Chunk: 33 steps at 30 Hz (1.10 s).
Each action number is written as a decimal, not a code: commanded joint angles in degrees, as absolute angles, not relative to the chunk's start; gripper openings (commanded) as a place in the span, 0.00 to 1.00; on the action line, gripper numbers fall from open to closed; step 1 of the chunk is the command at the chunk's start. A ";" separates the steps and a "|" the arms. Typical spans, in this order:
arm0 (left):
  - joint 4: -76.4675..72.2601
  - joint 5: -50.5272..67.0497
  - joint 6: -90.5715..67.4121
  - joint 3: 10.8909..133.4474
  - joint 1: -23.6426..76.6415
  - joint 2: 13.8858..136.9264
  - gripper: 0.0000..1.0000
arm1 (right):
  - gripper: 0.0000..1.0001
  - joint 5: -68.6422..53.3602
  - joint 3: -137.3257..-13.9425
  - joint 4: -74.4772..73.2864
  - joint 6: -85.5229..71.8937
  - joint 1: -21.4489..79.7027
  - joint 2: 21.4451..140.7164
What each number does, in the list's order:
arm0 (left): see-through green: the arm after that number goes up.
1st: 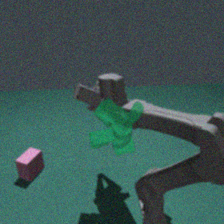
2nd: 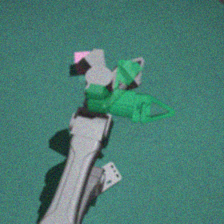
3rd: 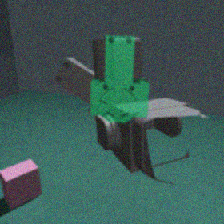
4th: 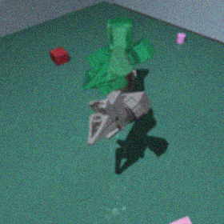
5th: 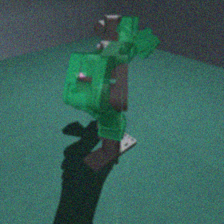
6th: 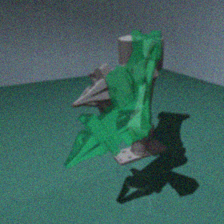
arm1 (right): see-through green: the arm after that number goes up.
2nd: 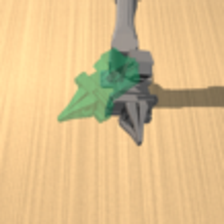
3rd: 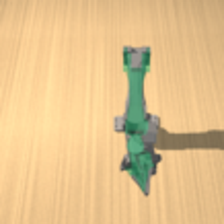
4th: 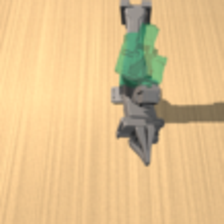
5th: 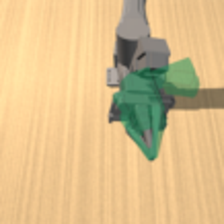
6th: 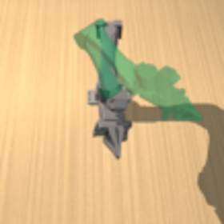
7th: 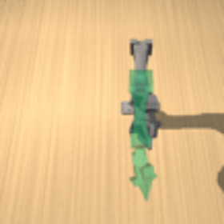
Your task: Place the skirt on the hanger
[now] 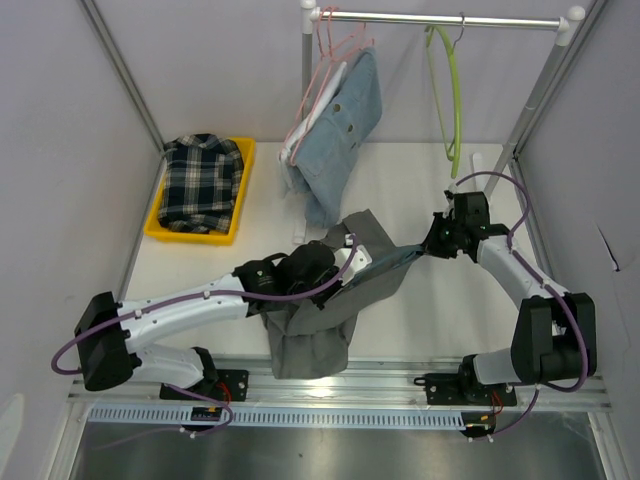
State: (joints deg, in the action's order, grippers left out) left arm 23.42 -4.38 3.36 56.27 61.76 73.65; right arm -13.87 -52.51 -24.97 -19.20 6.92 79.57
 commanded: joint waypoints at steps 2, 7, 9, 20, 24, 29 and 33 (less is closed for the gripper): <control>34.10 -5.63 6.33 57.39 61.96 72.60 0.00 | 0.00 -12.04 -52.65 -18.90 -18.37 4.75 79.98; 35.68 -6.42 6.15 58.27 62.31 74.00 0.00 | 0.00 -13.44 -52.12 -17.40 -19.34 3.43 80.77; 36.12 -6.59 5.89 58.62 62.40 74.61 0.00 | 0.00 -14.67 -52.03 -17.14 -19.34 2.82 80.95; 43.15 -9.67 5.54 63.98 64.25 80.68 0.00 | 0.00 -11.70 -52.99 -18.36 -16.44 2.28 77.97; 43.68 -9.58 5.89 65.73 64.51 81.82 0.00 | 0.00 -7.65 -54.14 -20.39 -14.94 4.47 76.12; 44.65 -8.88 5.98 66.36 65.13 83.58 0.00 | 0.00 -1.60 -56.51 -22.41 -13.36 8.87 74.71; 45.35 -8.88 5.98 67.41 65.30 84.81 0.00 | 0.00 2.27 -59.49 -24.86 -11.87 13.08 73.48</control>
State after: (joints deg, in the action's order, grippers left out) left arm 34.15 -9.41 4.58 66.54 64.40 83.11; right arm -5.56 -53.87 -27.18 -14.26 11.46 76.53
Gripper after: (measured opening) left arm 0.120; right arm 0.010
